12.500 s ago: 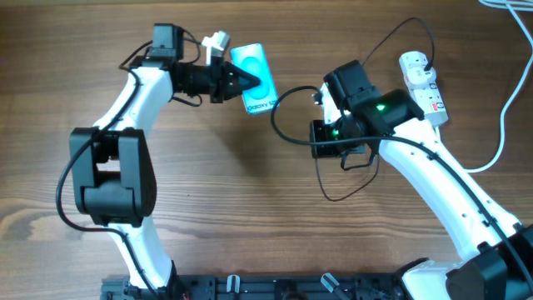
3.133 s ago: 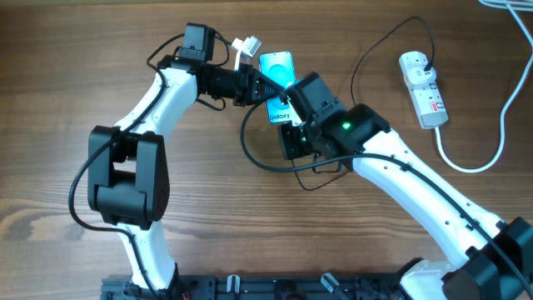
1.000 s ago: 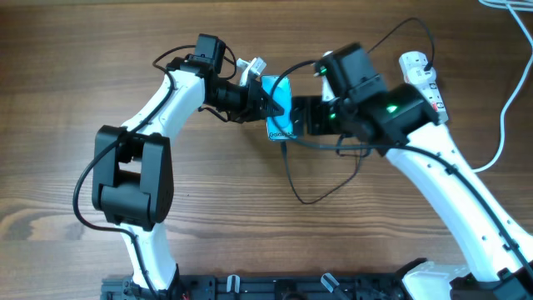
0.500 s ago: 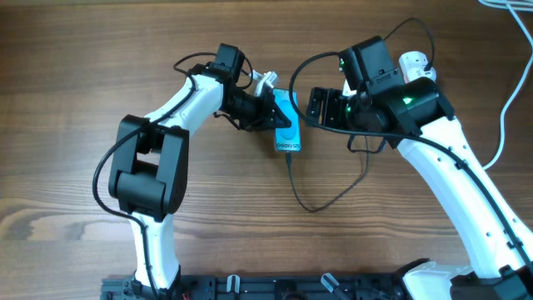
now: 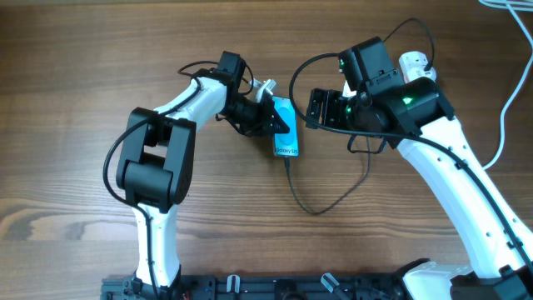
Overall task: Plug charger to phone and switch on socket
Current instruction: 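Lay the phone flat on the table with the left gripper and release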
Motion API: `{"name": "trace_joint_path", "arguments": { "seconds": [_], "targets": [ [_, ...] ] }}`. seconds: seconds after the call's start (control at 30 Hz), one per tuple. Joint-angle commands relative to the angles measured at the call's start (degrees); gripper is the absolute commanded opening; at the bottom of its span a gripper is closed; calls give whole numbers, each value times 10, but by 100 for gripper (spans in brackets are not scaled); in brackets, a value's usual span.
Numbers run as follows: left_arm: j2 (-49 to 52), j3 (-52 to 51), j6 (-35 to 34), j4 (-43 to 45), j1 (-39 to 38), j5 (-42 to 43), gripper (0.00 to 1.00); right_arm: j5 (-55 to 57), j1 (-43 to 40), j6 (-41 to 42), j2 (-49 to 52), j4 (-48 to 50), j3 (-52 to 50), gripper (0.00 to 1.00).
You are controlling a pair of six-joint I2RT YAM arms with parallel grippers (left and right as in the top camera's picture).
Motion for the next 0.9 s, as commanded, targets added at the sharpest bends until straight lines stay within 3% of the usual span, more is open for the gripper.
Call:
{"name": "trace_joint_path", "arguments": {
  "seconds": [0.0, 0.4, 0.87],
  "targets": [
    [4, 0, 2, 16, 1, 12, 4, -9, -1, 8, -7, -2, 6, 100],
    [49, 0, -21, 31, 1, 3, 4, -9, -1, 6, -7, -2, 6, 100],
    [50, 0, -21, 48, 1, -95, 7, -9, -1, 6, -7, -2, 6, 100]
  ]
}}
